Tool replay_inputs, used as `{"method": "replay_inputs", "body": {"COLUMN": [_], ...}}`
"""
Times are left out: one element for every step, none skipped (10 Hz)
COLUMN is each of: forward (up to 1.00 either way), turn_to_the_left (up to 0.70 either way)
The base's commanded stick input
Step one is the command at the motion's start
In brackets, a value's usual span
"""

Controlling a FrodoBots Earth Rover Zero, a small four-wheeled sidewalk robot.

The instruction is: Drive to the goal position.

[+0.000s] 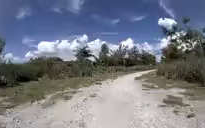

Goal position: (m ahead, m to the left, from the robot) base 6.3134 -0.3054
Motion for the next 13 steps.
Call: {"method": "replay_inputs", "body": {"forward": [0.85, 0.85, 0.85, 0.85, 0.85, 0.85, 0.85, 0.85, 0.85, 0.85, 0.85, 0.85, 0.85], "turn_to_the_left": [0.00, 0.00, 0.00, 0.00, 0.00, 0.00, 0.00, 0.00, 0.00, 0.00, 0.00, 0.00, 0.00]}}
